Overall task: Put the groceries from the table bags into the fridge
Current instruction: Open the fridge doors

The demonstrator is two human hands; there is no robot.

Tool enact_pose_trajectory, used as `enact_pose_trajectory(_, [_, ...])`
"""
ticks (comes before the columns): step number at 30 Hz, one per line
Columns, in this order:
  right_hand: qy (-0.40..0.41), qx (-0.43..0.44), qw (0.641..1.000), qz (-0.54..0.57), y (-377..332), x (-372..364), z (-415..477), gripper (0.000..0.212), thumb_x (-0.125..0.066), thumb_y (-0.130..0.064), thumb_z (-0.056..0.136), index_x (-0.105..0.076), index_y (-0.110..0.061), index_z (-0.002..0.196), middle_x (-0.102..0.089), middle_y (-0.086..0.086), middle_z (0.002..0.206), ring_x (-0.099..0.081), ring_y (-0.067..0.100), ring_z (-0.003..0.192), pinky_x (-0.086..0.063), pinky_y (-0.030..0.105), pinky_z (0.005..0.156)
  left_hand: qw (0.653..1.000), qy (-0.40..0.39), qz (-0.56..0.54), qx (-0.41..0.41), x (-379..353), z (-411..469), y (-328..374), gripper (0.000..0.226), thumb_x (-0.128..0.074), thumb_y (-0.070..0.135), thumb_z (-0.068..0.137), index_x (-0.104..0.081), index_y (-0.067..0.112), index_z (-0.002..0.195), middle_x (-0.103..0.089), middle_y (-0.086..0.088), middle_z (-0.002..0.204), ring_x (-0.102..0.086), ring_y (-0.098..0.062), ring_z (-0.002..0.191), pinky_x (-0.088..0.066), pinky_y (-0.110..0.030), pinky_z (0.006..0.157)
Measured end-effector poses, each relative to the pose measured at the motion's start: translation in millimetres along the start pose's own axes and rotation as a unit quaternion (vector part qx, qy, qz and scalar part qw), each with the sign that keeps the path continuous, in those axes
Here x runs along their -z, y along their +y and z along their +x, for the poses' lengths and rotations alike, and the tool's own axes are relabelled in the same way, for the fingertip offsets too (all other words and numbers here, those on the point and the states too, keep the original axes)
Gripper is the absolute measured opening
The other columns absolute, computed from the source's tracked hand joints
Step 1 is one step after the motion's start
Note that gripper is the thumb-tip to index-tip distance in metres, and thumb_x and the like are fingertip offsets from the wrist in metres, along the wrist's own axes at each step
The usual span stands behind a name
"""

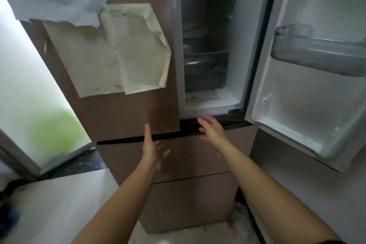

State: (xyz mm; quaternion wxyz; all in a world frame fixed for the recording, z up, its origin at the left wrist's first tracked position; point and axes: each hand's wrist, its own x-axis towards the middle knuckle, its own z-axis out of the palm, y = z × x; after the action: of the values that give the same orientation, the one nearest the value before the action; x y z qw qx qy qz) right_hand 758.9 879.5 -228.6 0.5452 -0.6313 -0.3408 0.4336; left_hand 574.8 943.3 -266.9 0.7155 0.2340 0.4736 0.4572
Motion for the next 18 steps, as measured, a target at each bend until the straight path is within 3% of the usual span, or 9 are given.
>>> enact_pose_trajectory(4, [-0.029,0.074,0.997,-0.007,-33.7,-42.9,32.1,0.057,-0.058,-0.045,0.098,-0.044,-0.022,0.148,-0.055,-0.007,0.135,-0.056,0.005,0.116,-0.049,0.028,0.095,0.995,-0.044,-0.082,0.039,11.8,19.3,10.9,0.108,-0.052,0.085,0.072,-0.029,0.018,0.154,-0.036,-0.019,0.151,-0.035,-0.034,0.141,-0.048,-0.048,0.091])
enact_pose_trajectory(7, [-0.052,0.094,0.993,-0.048,-40.8,-61.2,47.5,0.064,-0.057,-0.061,0.092,-0.049,-0.026,0.145,-0.06,-0.012,0.134,-0.056,0.004,0.119,-0.045,0.031,0.103,0.993,-0.05,-0.096,0.045,12.2,29.3,12.7,0.11,-0.057,0.085,0.068,-0.032,0.018,0.153,-0.04,-0.014,0.146,-0.045,-0.031,0.131,-0.048,-0.044,0.088])
enact_pose_trajectory(9, [-0.037,0.111,0.99,-0.075,-39.8,-68.7,52.1,0.06,-0.057,-0.065,0.09,-0.053,-0.029,0.137,-0.062,-0.014,0.128,-0.057,0.004,0.118,-0.045,0.024,0.095,0.993,-0.049,-0.097,0.049,12.5,34.4,13.0,0.111,-0.061,0.083,0.068,-0.032,0.017,0.152,-0.045,-0.012,0.14,-0.051,-0.029,0.121,-0.049,-0.041,0.084])
enact_pose_trajectory(11, [-0.014,0.132,0.987,-0.092,-37.9,-71.5,52.9,0.047,-0.056,-0.065,0.091,-0.052,-0.036,0.129,-0.061,-0.023,0.117,-0.056,0.0,0.112,-0.043,0.017,0.084,0.992,-0.051,-0.104,0.053,13.1,36.9,11.9,0.109,-0.062,0.081,0.07,-0.03,0.017,0.153,-0.044,-0.013,0.139,-0.051,-0.031,0.124,-0.05,-0.039,0.082])
enact_pose_trajectory(13, [-0.008,0.142,0.985,-0.102,-35.7,-73.2,53.7,0.046,-0.054,-0.064,0.092,-0.054,-0.037,0.129,-0.062,-0.021,0.118,-0.057,0.003,0.115,-0.045,0.02,0.089,0.989,-0.056,-0.121,0.057,13.1,38.0,11.1,0.109,-0.064,0.078,0.07,-0.028,0.018,0.153,-0.043,-0.014,0.14,-0.048,-0.033,0.129,-0.051,-0.039,0.081])
enact_pose_trajectory(15, [-0.011,0.148,0.983,-0.104,-32.7,-74.7,53.7,0.051,-0.052,-0.061,0.095,-0.058,-0.029,0.135,-0.066,-0.012,0.125,-0.06,0.008,0.118,-0.049,0.029,0.099,0.986,-0.058,-0.144,0.06,12.4,38.1,10.9,0.111,-0.067,0.077,0.068,-0.028,0.018,0.153,-0.042,-0.016,0.141,-0.048,-0.034,0.13,-0.051,-0.041,0.085])
enact_pose_trajectory(18, [0.003,0.157,0.978,-0.135,-31.8,-76.5,49.1,0.049,-0.046,-0.057,0.1,-0.061,-0.026,0.134,-0.068,-0.009,0.124,-0.061,0.01,0.118,-0.048,0.031,0.103,0.981,-0.051,-0.176,0.07,8.7,35.3,14.9,0.11,-0.069,0.077,0.066,-0.033,0.016,0.151,-0.045,-0.017,0.139,-0.046,-0.034,0.132,-0.045,-0.045,0.105])
